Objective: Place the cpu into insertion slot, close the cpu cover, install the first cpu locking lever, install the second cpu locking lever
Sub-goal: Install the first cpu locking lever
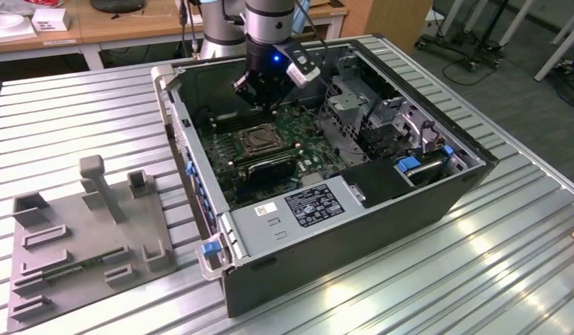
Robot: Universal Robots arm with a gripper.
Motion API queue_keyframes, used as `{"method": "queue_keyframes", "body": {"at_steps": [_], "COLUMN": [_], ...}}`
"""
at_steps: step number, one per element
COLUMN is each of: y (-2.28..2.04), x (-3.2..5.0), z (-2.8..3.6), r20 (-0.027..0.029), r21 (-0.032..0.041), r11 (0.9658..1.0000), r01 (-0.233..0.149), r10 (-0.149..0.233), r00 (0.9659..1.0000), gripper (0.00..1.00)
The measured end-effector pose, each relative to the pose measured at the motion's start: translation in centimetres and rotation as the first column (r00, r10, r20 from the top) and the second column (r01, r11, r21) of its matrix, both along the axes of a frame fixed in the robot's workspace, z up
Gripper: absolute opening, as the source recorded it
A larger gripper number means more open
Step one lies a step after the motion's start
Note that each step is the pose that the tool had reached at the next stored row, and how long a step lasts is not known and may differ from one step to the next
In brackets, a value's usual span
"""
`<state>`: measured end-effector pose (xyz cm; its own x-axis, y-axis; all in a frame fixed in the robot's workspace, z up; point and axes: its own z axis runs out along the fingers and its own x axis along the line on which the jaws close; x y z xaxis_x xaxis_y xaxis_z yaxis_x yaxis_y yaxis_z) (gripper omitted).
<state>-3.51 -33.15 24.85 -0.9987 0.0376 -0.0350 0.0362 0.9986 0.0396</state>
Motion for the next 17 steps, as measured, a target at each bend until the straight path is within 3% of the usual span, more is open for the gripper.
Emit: {"method": "queue_keyframes", "body": {"at_steps": [17], "y": [0.00], "x": [0.00], "z": [0.37], "r20": [0.0001], "r21": [0.0000], "r11": [1.0000], "r01": [0.000], "r10": [0.000], "r00": [1.0000], "gripper": [0.10]}}
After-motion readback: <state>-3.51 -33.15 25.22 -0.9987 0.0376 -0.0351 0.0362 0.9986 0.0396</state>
